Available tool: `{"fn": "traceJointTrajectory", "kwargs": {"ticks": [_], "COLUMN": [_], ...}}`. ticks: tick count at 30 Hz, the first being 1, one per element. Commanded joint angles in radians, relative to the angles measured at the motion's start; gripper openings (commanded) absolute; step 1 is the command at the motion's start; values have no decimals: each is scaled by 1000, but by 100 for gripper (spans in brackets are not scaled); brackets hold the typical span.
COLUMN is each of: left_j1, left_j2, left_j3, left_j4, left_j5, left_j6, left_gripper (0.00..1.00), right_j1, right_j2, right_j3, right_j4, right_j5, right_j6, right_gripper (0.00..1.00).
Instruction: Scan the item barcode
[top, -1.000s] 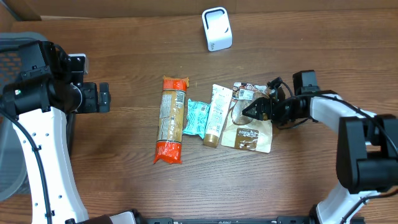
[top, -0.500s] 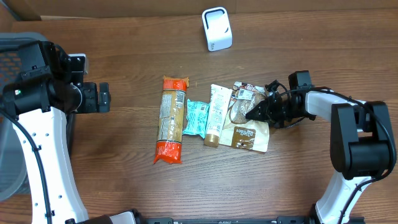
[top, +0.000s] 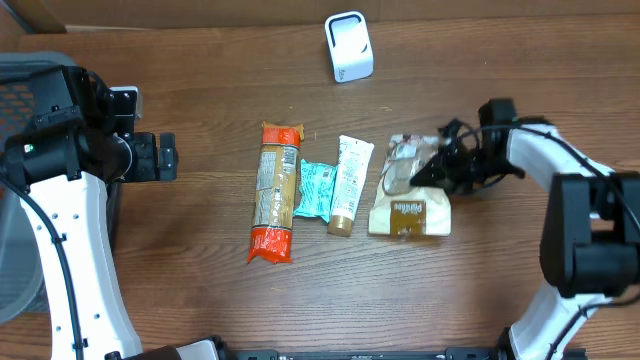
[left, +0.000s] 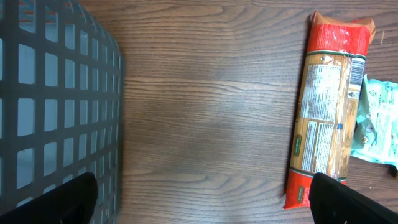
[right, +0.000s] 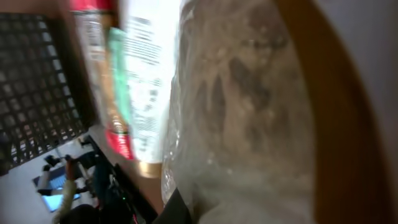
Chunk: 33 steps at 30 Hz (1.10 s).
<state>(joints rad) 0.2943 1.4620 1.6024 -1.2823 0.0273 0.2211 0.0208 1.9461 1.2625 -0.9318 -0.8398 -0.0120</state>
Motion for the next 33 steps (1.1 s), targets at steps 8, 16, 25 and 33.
{"fn": "traceJointTrajectory", "kwargs": {"ticks": [8, 16, 25, 33], "left_j1": [-2, -2, -2, -2], "left_j2": [-16, -16, -16, -16], "left_j3": [3, 3, 3, 3], "left_j4": [1, 1, 1, 0], "left_j5": [15, 15, 15, 15], "left_j6": [26, 26, 26, 26], "left_gripper": [99, 99, 100, 100], "right_j1": [105, 279, 385, 401], "right_j2": [-267, -271, -182, -11], "right_j3": [356, 640, 752, 752], "right_j4": [-188, -250, -17, 233], "right_j5": [-86, 407, 1036, 1218], "right_j6": [-202, -63, -86, -455], "right_gripper": [4, 3, 4, 4]}}
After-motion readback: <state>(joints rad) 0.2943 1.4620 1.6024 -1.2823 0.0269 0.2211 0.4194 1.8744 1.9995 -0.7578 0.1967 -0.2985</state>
